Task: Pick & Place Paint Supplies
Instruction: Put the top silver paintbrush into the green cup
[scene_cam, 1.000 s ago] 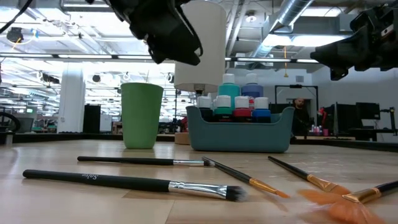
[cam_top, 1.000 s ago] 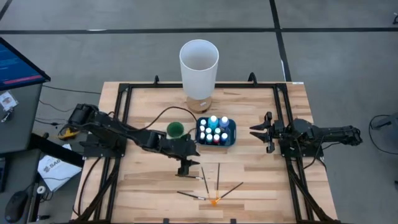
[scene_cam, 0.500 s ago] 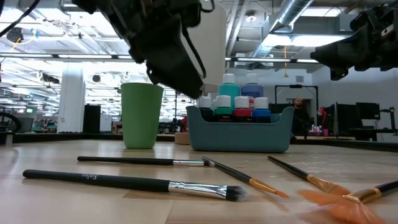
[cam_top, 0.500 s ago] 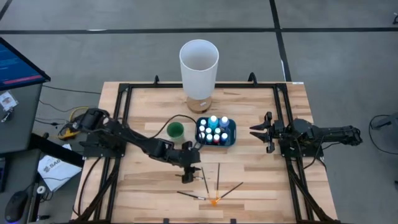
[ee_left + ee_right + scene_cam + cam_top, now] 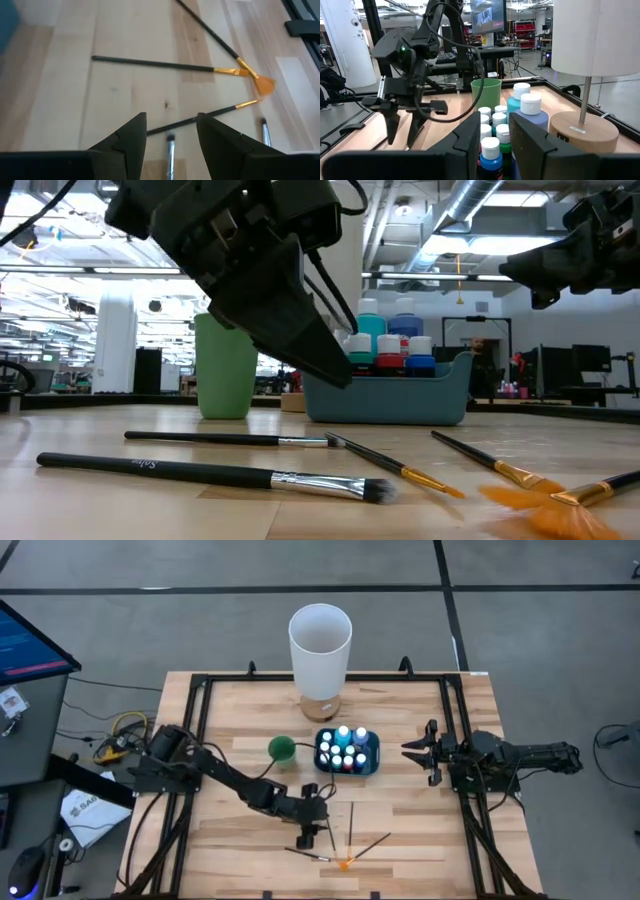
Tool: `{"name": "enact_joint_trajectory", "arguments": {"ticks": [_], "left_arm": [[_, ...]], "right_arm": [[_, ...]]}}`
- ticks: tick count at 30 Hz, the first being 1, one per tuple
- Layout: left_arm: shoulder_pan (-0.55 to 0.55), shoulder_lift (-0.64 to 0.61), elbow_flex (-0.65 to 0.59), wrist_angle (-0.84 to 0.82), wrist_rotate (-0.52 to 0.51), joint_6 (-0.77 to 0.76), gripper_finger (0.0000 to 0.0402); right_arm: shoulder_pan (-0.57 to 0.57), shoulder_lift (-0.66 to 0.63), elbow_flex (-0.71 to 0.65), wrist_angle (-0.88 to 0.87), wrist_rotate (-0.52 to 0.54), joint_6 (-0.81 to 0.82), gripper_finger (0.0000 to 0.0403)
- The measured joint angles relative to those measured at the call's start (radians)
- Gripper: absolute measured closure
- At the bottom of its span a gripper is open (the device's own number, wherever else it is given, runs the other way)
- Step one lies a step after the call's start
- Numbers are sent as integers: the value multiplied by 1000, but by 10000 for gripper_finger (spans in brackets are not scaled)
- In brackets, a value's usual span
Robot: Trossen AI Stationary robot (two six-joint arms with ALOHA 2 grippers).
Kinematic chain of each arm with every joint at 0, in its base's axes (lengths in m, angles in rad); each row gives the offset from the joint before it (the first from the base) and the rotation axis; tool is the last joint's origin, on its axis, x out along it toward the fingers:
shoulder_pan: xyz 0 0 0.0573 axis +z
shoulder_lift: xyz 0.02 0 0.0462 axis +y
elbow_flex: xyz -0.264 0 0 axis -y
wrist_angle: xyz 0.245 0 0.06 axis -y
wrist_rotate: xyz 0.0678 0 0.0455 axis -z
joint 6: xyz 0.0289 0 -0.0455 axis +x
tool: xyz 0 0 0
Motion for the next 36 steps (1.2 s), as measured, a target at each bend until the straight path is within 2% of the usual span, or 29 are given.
{"name": "enact_joint_trajectory", "arguments": {"ticks": [7,14,24,29,36], "left_arm": [[-29,40,0,36,-2,1,238],[-47,71,0,49,-61,0,238],[-47,116,0,60,-83,1,242],[-41,111,0,54,-103,-2,281],[-31,118,-3,52,-75,-44,382]], "right_arm": [[0,0,0,0,0,0,305],[0,0,0,0,0,0,305],[0,0,0,0,0,0,305],[0,0,0,0,0,0,305],[0,0,0,0,0,0,305]]}}
